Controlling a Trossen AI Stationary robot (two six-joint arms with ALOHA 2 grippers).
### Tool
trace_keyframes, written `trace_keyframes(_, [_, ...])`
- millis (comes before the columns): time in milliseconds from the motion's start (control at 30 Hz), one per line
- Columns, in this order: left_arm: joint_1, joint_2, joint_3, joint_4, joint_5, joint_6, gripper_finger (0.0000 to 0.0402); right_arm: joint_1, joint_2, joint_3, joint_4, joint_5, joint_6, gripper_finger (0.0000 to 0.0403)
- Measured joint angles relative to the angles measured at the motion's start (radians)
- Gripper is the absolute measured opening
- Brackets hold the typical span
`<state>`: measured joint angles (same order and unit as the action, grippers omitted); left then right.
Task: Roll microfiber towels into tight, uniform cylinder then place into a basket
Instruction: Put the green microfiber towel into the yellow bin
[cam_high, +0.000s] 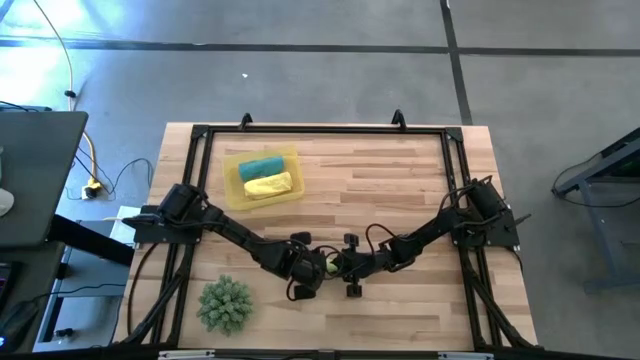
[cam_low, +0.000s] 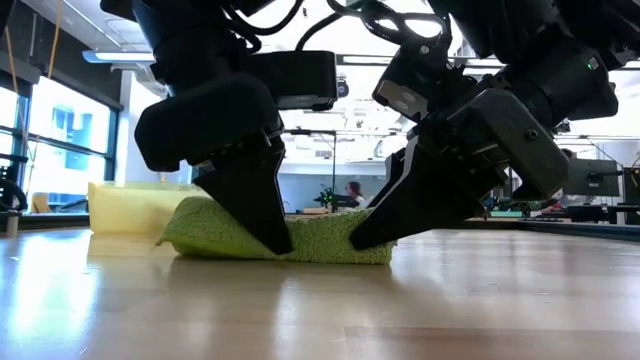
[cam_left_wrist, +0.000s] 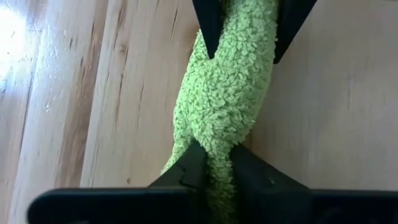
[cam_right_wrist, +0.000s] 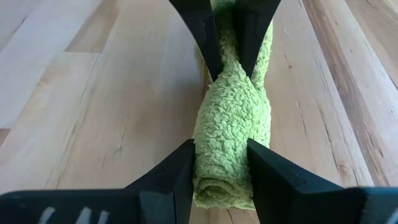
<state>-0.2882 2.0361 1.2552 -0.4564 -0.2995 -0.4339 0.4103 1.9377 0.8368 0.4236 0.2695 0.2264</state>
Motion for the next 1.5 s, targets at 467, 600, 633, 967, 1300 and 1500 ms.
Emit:
trace_keyframes(467, [0.002,-0.027,-0.002,-0.027,0.035,-0.010,0.0023,-0.005,0.000,0.000,0.007,0.000,0.000,0.0122])
trace_keyframes(600, [0.010,-0.027,-0.002,-0.023,0.046,-0.015,0.0023,-0.005,0.000,0.000,0.013,0.002,0.030,0.0122])
trace_keyframes(633, [0.012,-0.027,-0.001,-0.023,0.050,-0.016,0.0023,-0.005,0.000,-0.001,0.021,0.011,0.052,0.0122])
trace_keyframes(967, [0.018,-0.030,0.002,-0.056,0.076,-0.040,0.0023,-0.035,-0.062,-0.002,-0.049,-0.311,0.271,0.0122])
trace_keyframes(1300, [0.060,-0.049,-0.002,-0.090,0.065,0.007,0.0023,-0.065,-0.404,-0.001,-0.448,-0.346,0.157,0.0122])
trace_keyframes(1500, [0.144,-0.174,-0.002,-0.207,0.016,0.088,0.0023,-0.060,-0.659,-0.001,-0.739,-0.175,0.162,0.0122])
